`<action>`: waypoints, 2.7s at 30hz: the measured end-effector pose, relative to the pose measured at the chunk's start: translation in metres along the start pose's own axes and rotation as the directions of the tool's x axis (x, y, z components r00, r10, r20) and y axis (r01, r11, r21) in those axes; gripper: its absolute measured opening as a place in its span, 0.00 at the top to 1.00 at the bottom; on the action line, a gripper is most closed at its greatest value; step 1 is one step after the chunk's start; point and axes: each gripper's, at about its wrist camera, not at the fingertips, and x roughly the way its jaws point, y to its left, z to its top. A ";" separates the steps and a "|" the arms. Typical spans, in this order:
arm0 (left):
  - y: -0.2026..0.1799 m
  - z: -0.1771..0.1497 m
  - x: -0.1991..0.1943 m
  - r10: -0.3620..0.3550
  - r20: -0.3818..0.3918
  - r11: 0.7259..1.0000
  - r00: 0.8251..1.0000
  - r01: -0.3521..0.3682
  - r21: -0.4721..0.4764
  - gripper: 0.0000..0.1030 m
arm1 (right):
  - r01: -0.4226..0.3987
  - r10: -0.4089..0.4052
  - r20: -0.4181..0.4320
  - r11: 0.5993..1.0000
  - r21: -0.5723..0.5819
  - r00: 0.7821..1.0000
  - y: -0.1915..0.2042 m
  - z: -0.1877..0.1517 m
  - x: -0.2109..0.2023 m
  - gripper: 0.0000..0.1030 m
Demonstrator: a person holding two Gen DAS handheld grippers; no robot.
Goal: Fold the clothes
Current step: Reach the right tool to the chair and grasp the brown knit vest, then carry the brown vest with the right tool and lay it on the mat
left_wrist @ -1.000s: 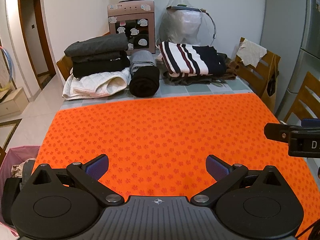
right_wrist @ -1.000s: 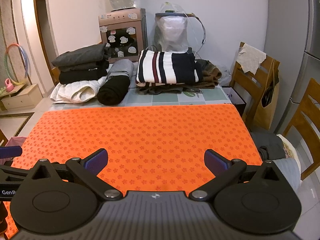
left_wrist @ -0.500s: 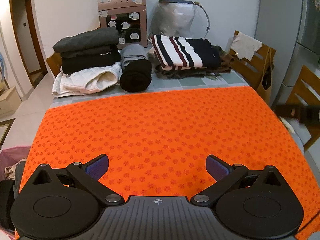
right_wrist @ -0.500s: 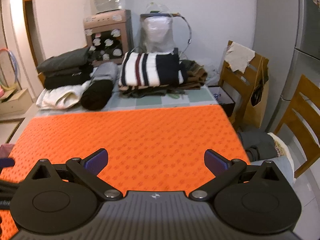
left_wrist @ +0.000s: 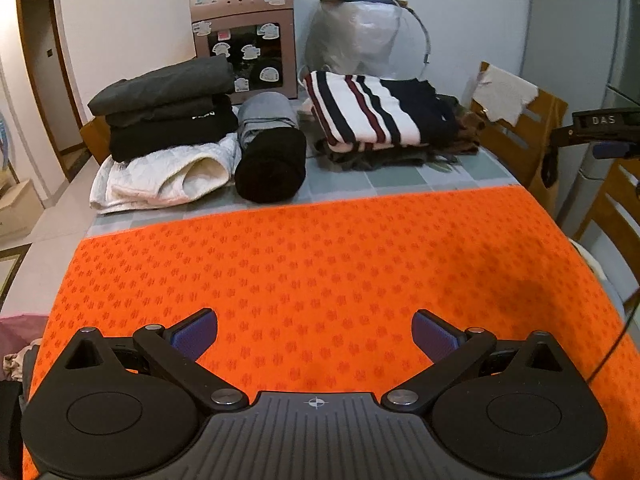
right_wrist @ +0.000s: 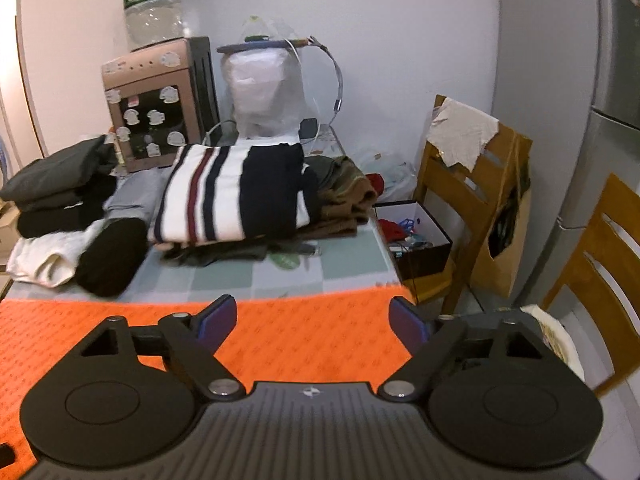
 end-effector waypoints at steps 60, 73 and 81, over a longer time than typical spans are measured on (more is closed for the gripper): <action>0.019 0.028 -0.059 -0.116 0.228 0.992 0.967 0.123 -0.016 0.01 | -0.535 0.524 0.218 0.845 -0.012 0.823 0.009 0.158 -0.094 0.89; 0.016 -0.017 -0.110 -0.353 0.175 0.936 0.919 0.346 0.071 0.09 | -0.604 0.602 -0.099 0.797 0.015 0.792 0.108 -0.001 -0.121 0.92; 0.032 -0.036 -0.087 -0.263 0.089 0.965 0.961 0.261 0.042 0.10 | -0.658 0.629 -0.254 0.752 -0.042 0.735 0.161 -0.049 -0.118 0.84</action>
